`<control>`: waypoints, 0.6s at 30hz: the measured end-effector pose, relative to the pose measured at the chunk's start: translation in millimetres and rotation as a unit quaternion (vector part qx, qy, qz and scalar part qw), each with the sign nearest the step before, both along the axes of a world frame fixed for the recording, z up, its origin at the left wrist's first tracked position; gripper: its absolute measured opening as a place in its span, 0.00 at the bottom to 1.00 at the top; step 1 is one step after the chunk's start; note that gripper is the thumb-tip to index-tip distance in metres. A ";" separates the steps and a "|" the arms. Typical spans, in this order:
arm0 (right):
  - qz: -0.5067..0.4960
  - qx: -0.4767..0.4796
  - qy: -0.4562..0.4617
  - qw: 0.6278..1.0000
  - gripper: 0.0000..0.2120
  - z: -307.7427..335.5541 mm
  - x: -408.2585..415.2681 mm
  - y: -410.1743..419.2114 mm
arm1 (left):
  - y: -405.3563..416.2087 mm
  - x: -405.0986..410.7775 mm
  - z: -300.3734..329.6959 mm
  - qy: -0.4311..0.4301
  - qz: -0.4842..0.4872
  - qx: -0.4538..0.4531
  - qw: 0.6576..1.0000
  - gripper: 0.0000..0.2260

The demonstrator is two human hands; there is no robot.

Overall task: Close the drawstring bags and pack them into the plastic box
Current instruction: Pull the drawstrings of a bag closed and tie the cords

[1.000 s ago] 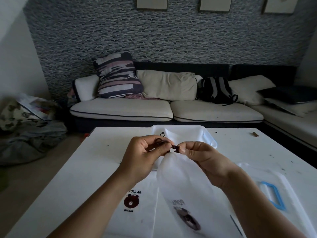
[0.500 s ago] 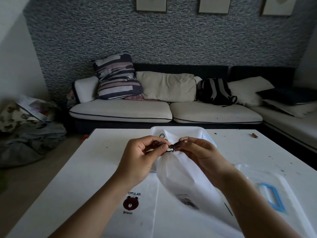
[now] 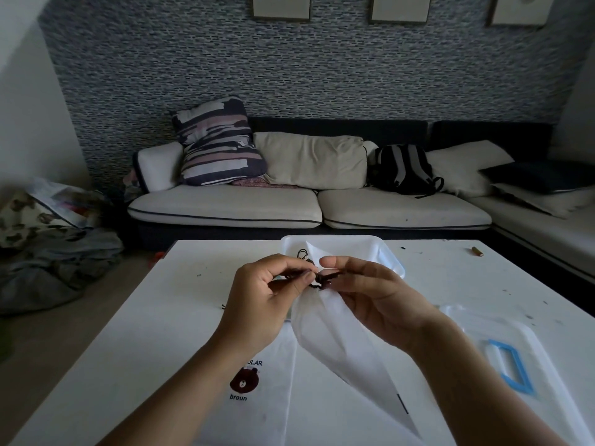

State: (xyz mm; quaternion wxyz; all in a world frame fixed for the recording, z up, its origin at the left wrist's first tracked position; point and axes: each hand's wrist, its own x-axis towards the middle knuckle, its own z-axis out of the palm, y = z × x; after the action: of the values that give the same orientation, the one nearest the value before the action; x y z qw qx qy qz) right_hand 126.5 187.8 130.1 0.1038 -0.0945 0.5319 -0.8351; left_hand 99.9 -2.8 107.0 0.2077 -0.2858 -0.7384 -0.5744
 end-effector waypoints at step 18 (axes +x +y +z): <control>-0.126 0.007 -0.036 0.991 0.11 -3.3 -7.2 -0.1 | 5.8 -2.3 -2.4 -0.057 0.016 0.016 0.998 0.05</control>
State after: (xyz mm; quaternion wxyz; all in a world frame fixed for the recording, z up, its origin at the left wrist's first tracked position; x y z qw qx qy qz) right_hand 119.3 187.7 126.9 0.0178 0.0039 0.5411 -0.8408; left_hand 97.6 3.0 104.6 0.1789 -0.2377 -0.7439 -0.5984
